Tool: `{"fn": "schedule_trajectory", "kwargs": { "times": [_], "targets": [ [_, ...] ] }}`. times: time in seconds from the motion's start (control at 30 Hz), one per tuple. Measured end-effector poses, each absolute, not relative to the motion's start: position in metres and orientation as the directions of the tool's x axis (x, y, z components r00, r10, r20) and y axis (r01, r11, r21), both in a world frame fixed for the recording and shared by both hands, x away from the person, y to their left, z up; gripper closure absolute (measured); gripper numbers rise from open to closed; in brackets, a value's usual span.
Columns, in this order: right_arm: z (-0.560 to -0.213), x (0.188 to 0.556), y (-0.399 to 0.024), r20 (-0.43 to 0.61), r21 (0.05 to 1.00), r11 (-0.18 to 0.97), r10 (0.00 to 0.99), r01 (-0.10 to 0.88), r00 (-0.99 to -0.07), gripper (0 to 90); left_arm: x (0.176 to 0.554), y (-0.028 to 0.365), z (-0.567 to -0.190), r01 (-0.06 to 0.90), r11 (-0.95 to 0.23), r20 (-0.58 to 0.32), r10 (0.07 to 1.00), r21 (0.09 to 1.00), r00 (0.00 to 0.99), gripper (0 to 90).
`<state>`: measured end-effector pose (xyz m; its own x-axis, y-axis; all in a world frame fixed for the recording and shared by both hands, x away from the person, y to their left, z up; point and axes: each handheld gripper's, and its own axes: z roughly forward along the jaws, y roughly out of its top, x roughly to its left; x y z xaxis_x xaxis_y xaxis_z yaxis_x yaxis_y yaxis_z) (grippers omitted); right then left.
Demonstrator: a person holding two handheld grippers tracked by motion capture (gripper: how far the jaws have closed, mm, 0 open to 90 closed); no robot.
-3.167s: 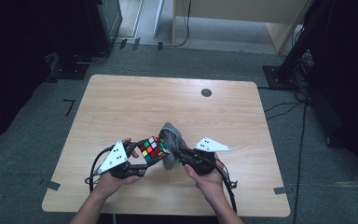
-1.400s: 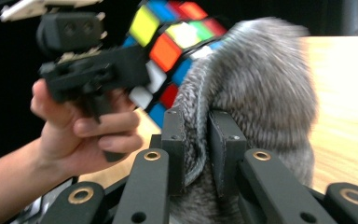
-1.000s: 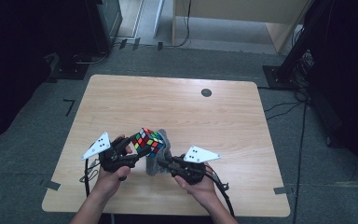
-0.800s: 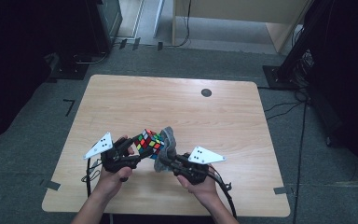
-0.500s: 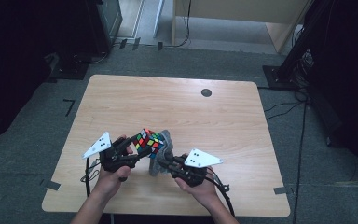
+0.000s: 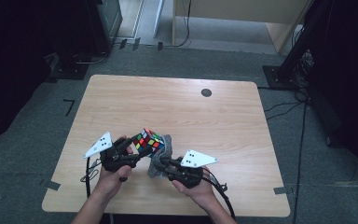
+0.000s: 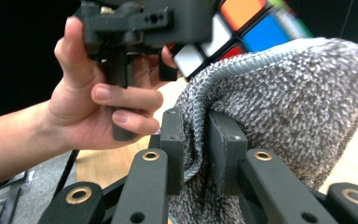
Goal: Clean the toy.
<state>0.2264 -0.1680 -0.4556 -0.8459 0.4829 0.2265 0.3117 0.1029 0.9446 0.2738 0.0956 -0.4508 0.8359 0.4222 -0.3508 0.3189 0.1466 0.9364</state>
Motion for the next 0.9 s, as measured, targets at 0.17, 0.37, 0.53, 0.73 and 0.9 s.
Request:
{"fn": "schedule_trajectory", "kwargs": {
  "times": [0.17, 0.37, 0.53, 0.73, 0.9],
  "targets": [
    [-0.460, 0.222, -0.156, 0.226, 0.942, 0.120, 0.463, 0.313, -0.857, 79.5, 0.273, 0.095, -0.449, 0.318, 0.197, -0.373, 0.432, 0.927, 0.821, 33.9],
    [-0.467, 0.214, -0.139, 0.229, 0.936, 0.154, 0.418, 0.317, -0.879, 81.7, 0.272, 0.097, -0.446, 0.306, 0.250, -0.390, 0.461, 0.919, 0.797, 33.9],
    [-0.472, 0.212, -0.130, 0.209, 0.929, 0.199, 0.413, 0.312, -0.886, 83.1, 0.274, 0.098, -0.446, 0.320, 0.254, -0.405, 0.465, 0.913, 0.787, 33.9],
    [-0.461, 0.212, -0.140, 0.188, 0.956, 0.109, 0.481, 0.271, -0.856, 85.4, 0.271, 0.086, -0.450, 0.332, 0.220, -0.397, 0.449, 0.917, 0.800, 33.9],
    [-0.462, 0.216, -0.149, 0.252, 0.946, 0.033, 0.552, 0.322, -0.795, 86.5, 0.271, 0.084, -0.450, 0.343, 0.240, -0.417, 0.440, 0.908, 0.796, 33.9]
  ]
}}
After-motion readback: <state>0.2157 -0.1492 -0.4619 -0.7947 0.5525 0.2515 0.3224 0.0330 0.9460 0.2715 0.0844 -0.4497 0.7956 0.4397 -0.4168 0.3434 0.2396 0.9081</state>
